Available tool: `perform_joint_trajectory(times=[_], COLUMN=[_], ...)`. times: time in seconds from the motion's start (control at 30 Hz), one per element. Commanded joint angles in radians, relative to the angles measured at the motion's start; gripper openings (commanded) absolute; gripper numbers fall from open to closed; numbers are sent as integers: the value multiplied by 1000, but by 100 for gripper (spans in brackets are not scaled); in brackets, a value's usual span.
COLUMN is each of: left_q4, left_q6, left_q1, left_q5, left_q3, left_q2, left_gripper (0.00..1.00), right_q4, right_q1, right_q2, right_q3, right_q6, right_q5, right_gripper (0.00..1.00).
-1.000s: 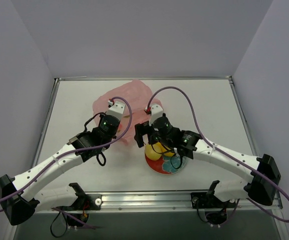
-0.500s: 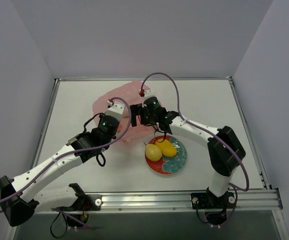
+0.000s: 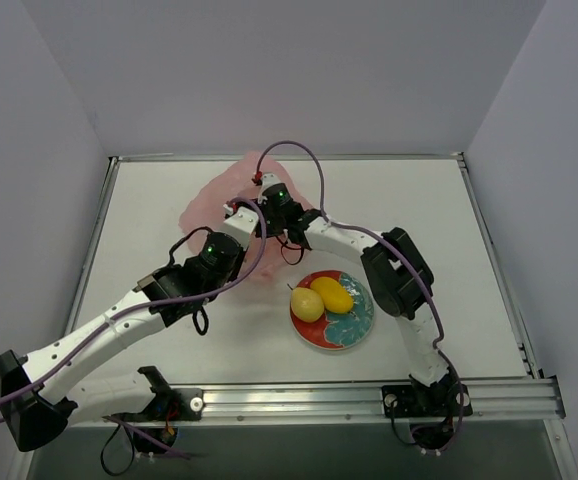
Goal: Take the fake fruits out of the plastic bag
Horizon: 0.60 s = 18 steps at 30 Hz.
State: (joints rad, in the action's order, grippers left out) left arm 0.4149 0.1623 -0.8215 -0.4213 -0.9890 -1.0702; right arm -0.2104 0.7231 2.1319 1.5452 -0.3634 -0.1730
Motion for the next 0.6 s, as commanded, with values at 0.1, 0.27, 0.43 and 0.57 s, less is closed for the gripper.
perform_joint_trajectory(times=[0.1,0.27,0.43,0.57], left_q4=[-2,-1,4,7], left_q6=[14,17,14,-1], left_q1=[-19,-27,-44,-53], left_q5=[107,151,174,177], left_q3=[-60,-66,-71,-73], left_q2=[35,23,7,4], left_gripper=[2,2,2,2], right_q4=[-49,-67,-124,-142], right_q1=[-40,-44,-44,-44], right_q2=[94,167,209,195], right_q3=[137,214,250,222], right_q6=[-72,-115,-163,-174], right_q5=[18,4,-48,-57], right_gripper=[100,100,100,100])
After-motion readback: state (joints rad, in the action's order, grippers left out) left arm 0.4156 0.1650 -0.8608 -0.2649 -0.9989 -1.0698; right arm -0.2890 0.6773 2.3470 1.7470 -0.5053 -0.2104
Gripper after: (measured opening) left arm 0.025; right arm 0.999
